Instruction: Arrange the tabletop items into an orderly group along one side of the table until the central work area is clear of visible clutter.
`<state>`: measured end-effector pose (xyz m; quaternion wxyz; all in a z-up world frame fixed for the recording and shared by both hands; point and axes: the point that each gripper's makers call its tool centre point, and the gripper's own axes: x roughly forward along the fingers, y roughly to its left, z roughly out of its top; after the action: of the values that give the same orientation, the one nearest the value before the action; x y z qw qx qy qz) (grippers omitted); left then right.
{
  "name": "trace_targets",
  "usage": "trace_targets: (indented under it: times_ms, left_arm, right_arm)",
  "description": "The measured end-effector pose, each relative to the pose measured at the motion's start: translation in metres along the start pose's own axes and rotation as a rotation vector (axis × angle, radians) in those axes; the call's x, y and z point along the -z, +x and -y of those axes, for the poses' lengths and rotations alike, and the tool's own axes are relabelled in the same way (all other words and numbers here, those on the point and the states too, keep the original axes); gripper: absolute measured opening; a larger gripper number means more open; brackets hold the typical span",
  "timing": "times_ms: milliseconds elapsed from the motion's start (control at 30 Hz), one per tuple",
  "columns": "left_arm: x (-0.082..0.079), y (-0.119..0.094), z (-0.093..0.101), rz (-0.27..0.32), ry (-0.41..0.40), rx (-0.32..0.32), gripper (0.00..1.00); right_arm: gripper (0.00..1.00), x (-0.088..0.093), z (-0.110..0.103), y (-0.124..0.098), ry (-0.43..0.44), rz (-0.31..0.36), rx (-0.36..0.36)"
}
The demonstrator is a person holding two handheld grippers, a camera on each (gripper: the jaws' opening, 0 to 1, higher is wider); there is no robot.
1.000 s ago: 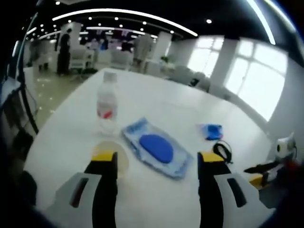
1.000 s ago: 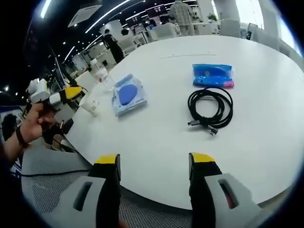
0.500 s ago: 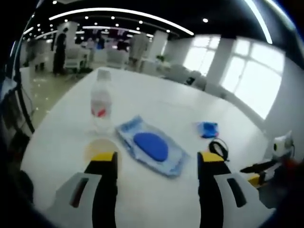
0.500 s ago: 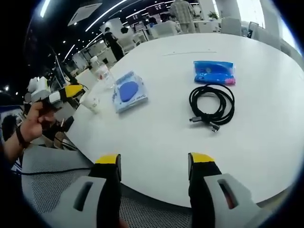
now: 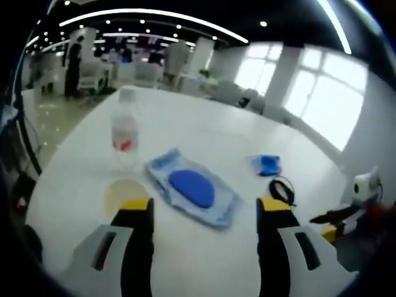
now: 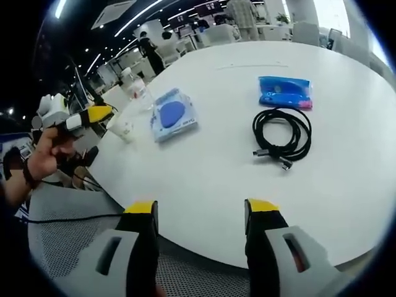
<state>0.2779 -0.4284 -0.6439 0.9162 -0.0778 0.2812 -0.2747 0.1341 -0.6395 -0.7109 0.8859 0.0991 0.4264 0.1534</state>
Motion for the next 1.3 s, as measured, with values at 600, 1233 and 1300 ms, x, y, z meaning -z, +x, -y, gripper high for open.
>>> trace_targets:
  times_ms: [600,1233,1300]
  left_arm:
    - [-0.061,0.041,0.008,-0.032,0.218,0.094,0.61]
    - [-0.047,0.149,-0.02,-0.327,0.411,0.09,0.64]
    - [-0.039,0.156,-0.028,-0.363,0.413,0.07,0.63]
  right_arm:
    - [0.53,-0.042,-0.037,0.039,0.235,0.074,-0.196]
    - [0.56,-0.085,-0.068,0.122,0.564,0.109,-0.281]
    - [0.55,-0.09,-0.07,0.125,0.555,0.11,-0.272]
